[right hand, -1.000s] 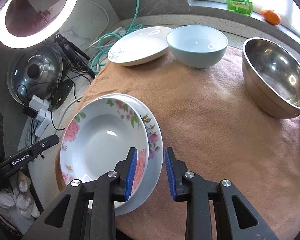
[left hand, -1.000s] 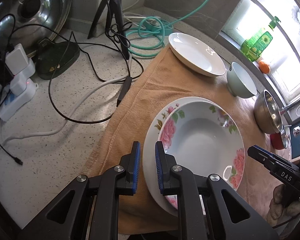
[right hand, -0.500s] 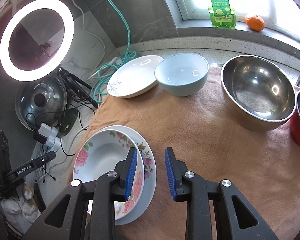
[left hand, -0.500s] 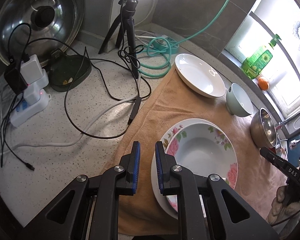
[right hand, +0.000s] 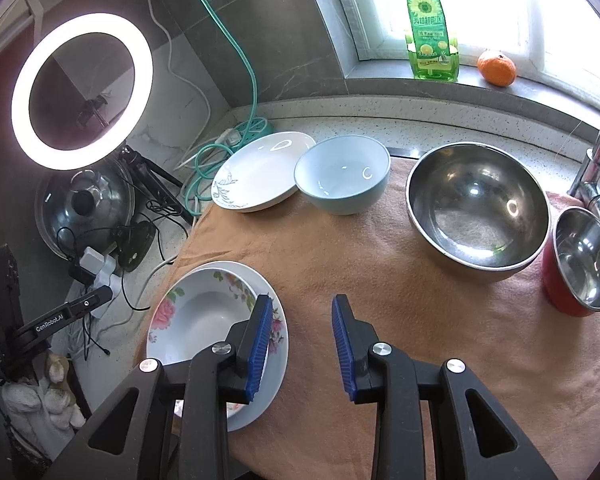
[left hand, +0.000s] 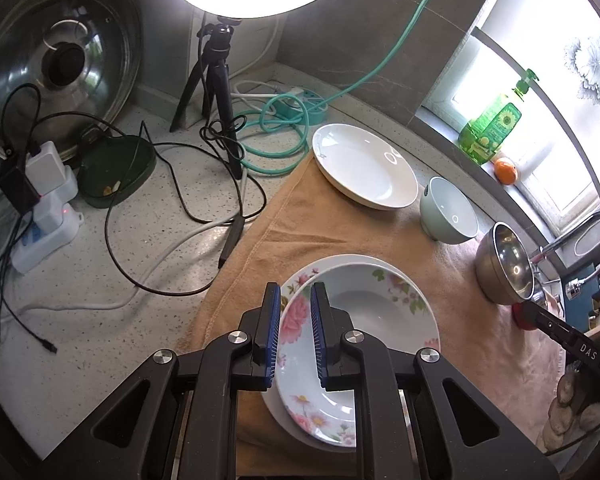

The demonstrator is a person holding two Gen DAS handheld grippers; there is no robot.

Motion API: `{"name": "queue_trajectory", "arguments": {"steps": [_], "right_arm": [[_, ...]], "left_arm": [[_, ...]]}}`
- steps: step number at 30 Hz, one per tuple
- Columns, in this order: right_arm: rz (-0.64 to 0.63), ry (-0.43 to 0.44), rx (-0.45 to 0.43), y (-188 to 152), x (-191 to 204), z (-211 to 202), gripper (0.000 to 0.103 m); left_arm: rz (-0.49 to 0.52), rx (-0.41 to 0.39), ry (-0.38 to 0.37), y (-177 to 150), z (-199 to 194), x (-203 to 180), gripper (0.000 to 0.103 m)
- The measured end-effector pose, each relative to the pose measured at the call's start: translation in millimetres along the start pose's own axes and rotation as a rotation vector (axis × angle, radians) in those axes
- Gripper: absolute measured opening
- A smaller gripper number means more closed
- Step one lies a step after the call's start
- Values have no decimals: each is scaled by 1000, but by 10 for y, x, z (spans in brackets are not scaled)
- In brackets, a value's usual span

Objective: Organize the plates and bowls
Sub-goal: 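Open the right gripper and pull it back from the stacked plates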

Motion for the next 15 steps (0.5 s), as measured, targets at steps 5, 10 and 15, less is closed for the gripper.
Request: {"name": "queue_trajectory", "arguments": {"steps": [5,10,15], "right_arm": [[-17,39,-11,90,-26,-162,30],[-22,60,-36,262,-46,-300,29],[-11,71,-70,506,-42,-373,30]], "left_arm": [[-20,-8,-13,17,-57,-130,14],[-22,-19,-25,96,-106,-259,14],[-3,-11,-52,213,-4,-366,14]]}}
Point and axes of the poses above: each gripper's, at about its wrist camera, not at the fingertips, and z roughly the way its jaws point, x to its left, y to its top, the point moved 8 cm from there along z, roughly the way its jaws point, and after that the axes turned 7 degrees about -x, right-handed, at the moved point
